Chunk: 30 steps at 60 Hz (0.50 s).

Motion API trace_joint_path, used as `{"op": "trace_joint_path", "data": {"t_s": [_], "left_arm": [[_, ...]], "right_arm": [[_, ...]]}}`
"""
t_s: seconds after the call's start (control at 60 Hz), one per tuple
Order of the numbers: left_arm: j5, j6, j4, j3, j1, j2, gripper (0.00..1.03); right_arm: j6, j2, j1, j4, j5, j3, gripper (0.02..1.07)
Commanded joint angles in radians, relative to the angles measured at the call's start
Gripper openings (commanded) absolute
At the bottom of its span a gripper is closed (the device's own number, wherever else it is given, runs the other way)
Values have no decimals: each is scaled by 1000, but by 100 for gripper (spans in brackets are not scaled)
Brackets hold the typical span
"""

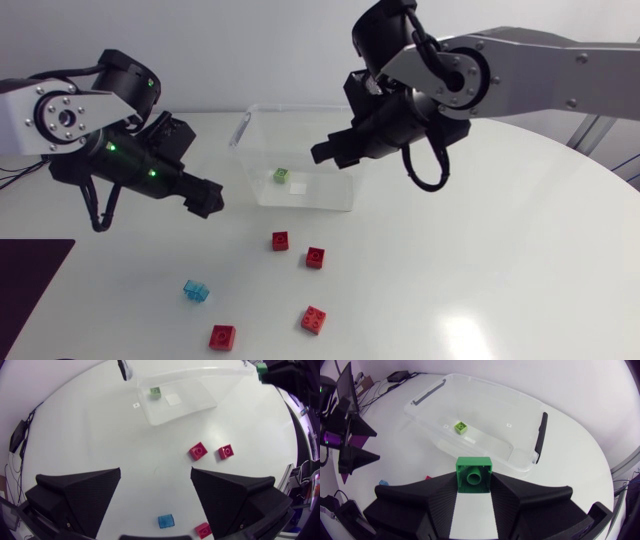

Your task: Place the duplo bricks in the container

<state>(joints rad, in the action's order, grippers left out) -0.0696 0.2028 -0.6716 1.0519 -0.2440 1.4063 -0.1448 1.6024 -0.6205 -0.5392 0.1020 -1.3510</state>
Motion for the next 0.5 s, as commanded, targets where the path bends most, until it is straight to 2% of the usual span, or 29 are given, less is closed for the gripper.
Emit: {"op": "trace_joint_path", "data": {"t_s": [0.0,0.2,0.483], "left_arm": [[8,35,-13,-52,12,-23,98],[14,58,-39,-122,14,11,98],[14,63,-134,-141,-1,77,98]], "right_arm": [[13,44,15,24,15,-57,35],[28,119,61,48,30,-131,35],[74,245,108,185,80,-178,35]]}}
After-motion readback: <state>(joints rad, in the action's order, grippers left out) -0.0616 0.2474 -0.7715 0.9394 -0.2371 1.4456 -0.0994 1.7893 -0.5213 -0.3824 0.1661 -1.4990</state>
